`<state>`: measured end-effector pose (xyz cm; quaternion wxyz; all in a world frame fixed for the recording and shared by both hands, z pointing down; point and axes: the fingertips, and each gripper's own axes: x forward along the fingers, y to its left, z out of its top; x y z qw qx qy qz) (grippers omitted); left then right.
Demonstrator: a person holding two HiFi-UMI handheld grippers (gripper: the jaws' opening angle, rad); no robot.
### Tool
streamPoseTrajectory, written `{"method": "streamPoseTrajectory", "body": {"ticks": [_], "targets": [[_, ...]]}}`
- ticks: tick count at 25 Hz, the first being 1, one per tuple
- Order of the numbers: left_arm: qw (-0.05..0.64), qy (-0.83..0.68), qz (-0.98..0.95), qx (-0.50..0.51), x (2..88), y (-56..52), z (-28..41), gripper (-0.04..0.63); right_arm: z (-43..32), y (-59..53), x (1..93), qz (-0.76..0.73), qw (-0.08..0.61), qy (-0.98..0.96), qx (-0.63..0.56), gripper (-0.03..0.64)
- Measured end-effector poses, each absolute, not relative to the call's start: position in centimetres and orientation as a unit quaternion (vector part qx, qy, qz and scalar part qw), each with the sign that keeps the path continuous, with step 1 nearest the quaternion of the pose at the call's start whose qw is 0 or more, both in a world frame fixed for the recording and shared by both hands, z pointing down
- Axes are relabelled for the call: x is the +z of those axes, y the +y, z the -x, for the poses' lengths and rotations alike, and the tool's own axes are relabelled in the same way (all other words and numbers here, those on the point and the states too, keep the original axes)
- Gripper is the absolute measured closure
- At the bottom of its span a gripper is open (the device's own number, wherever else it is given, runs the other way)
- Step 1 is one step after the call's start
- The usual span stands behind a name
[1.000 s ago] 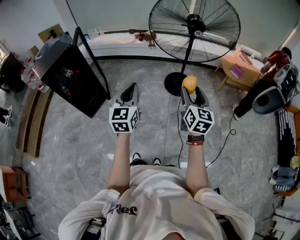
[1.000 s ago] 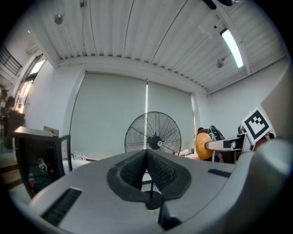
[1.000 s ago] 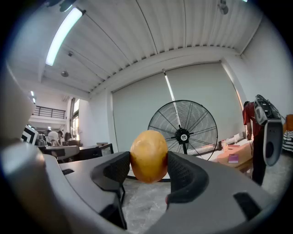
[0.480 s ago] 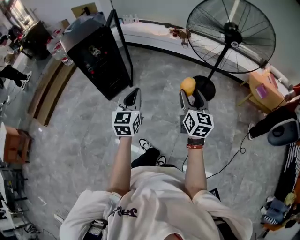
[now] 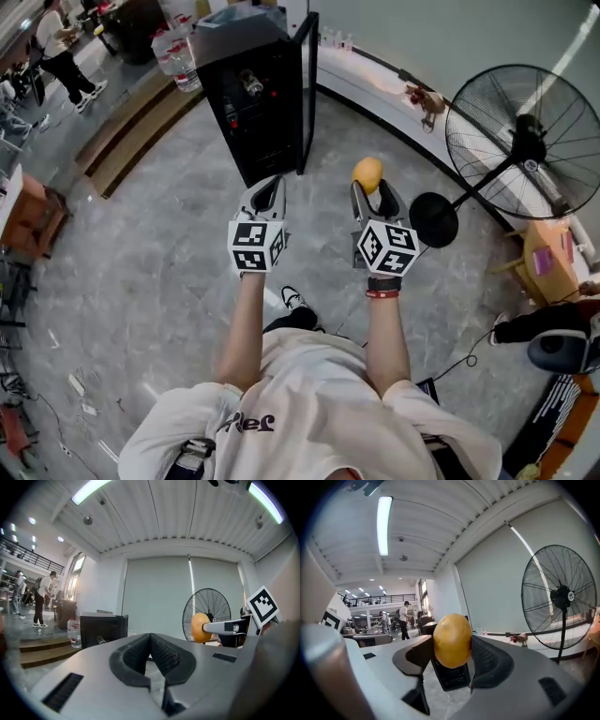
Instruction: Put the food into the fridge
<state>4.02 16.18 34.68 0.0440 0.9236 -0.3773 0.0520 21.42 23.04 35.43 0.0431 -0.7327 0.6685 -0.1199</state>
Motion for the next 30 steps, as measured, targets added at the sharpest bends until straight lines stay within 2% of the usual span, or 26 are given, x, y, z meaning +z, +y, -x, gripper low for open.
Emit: {"method": "streamPoseTrajectory", "body": {"ticks": [13, 30], "targets": [[0.056, -0.464, -0.884, 0.028, 34.4, 5.8, 1.8, 0.578, -16.1, 9.8, 35.0, 0.661, 0.012, 0.741, -0.115, 0.347], [0.085, -0.518, -0.851, 0.023, 35.6, -2.0, 7.6, 0.578, -9.3, -1.2, 36.1, 0.597, -0.009, 0.792, -0.129, 0.347]]}}
